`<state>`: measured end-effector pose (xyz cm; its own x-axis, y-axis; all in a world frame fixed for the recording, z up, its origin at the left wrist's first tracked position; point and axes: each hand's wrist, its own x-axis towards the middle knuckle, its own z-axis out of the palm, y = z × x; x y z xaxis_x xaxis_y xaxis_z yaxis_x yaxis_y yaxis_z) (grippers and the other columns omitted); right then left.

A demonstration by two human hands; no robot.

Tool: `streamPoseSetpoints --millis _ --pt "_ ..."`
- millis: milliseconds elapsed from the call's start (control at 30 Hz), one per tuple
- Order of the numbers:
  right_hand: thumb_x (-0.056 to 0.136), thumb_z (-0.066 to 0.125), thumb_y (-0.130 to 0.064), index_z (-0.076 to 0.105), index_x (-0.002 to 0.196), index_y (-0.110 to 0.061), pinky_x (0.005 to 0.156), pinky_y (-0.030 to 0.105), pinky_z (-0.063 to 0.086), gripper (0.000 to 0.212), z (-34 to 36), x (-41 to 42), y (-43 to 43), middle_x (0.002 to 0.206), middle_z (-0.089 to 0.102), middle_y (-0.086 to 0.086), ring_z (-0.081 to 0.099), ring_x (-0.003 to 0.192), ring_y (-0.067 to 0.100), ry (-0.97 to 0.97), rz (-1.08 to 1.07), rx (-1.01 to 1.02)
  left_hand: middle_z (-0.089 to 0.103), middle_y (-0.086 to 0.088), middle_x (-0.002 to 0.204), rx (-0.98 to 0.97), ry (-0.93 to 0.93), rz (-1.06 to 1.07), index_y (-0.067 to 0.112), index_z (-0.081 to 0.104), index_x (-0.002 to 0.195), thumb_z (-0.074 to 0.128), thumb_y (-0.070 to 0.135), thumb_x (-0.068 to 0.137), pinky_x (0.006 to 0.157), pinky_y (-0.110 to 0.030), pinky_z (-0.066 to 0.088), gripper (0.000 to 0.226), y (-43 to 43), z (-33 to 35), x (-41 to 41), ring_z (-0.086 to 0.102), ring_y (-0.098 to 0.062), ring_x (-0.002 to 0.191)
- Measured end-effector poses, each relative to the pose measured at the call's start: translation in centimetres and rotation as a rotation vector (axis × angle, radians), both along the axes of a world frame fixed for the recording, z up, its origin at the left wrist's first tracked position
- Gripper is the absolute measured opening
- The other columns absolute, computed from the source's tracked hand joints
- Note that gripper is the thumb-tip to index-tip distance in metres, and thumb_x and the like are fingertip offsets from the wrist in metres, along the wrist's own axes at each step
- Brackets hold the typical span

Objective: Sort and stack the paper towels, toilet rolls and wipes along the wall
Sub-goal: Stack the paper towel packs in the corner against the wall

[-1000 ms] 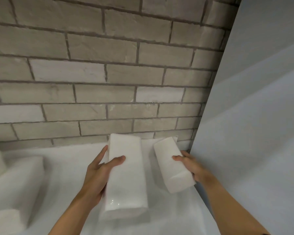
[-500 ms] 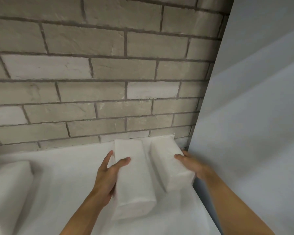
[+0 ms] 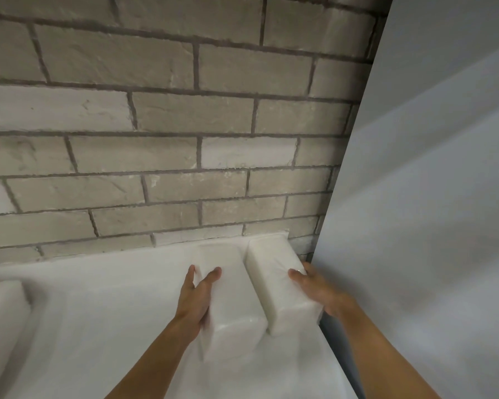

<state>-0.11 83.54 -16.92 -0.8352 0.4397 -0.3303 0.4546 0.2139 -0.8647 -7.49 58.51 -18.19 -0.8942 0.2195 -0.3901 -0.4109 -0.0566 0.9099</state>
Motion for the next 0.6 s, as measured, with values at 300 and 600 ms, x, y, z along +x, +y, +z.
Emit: streamPoseSetpoints --millis 300,600 --pt "0.099 0.051 -0.033 0.046 0.137 -0.02 0.059 0.017 0.045 0.04 -0.3 0.2 0.2 0.098 0.058 -0.01 0.059 0.082 0.004 0.013 -0.02 0.016 0.06 0.002 0.135 -0.038 0.03 -0.049 0.031 0.04 0.148 0.075 0.062 0.066 0.106 -0.043 0.046 0.094 1.6 -1.7 -1.6 0.063 -0.02 0.116" --pt "0.1 0.048 -0.036 0.042 0.14 -0.02 0.062 0.019 0.047 0.044 0.1 0.4 0.5 0.112 0.059 -0.002 0.06 0.088 0.009 -0.01 0.008 0.02 0.067 0.007 0.126 -0.018 0.051 -0.07 0.03 0.047 0.144 0.074 0.07 0.055 0.104 -0.042 0.049 0.101 3.2 -2.7 -2.3 0.066 -0.018 0.111"
